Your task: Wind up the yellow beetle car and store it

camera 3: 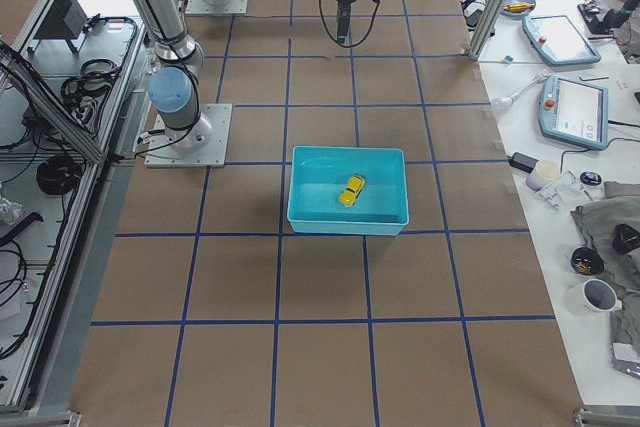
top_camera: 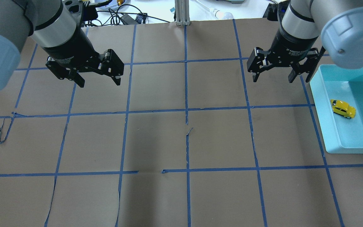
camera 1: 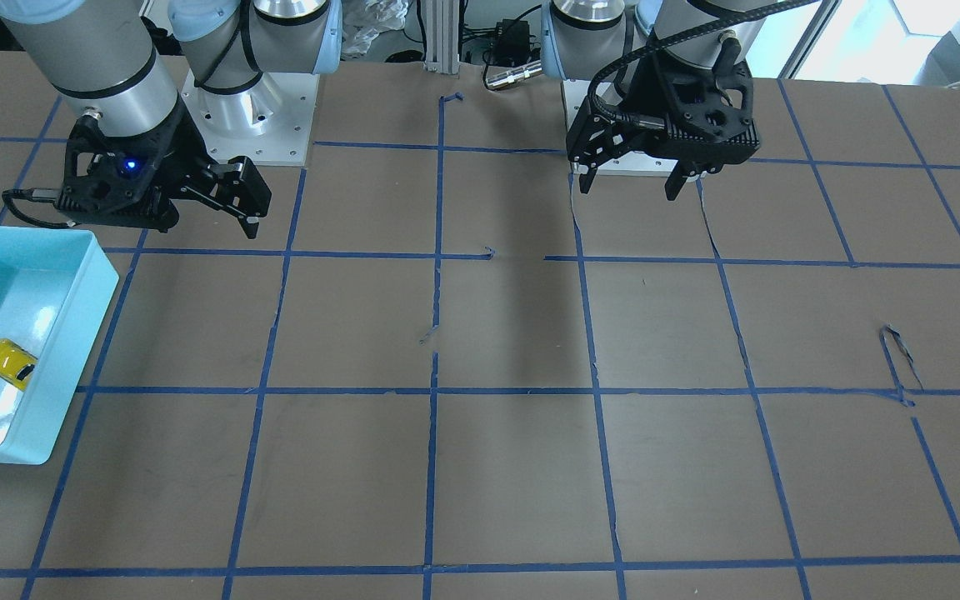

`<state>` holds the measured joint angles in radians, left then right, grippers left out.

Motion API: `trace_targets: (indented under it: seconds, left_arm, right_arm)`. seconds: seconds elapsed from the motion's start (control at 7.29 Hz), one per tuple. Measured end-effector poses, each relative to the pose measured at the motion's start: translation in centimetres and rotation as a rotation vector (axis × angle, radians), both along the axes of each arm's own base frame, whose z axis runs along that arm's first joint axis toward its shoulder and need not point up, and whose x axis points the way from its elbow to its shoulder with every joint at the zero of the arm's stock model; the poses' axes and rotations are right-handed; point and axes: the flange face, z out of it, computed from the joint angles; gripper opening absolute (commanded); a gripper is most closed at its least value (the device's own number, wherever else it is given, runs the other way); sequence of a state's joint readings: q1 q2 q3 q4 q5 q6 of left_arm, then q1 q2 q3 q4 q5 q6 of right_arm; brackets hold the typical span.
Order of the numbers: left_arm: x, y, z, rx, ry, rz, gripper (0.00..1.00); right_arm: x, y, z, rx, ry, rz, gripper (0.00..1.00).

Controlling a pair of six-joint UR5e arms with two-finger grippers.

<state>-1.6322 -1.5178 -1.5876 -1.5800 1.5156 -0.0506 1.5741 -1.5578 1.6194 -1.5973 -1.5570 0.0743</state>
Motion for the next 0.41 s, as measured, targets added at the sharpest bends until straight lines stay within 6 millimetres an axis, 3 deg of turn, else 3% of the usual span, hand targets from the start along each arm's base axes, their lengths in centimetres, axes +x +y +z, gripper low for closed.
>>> trace_targets:
  seconds: [0.41]
  left_arm:
    - [0.0,0.02,0.03,-0.001,0.0,0.0,1.0]
  right_arm:
    - [-0.55,0.01,0.85,-0.02,0.002,-0.013,1.0]
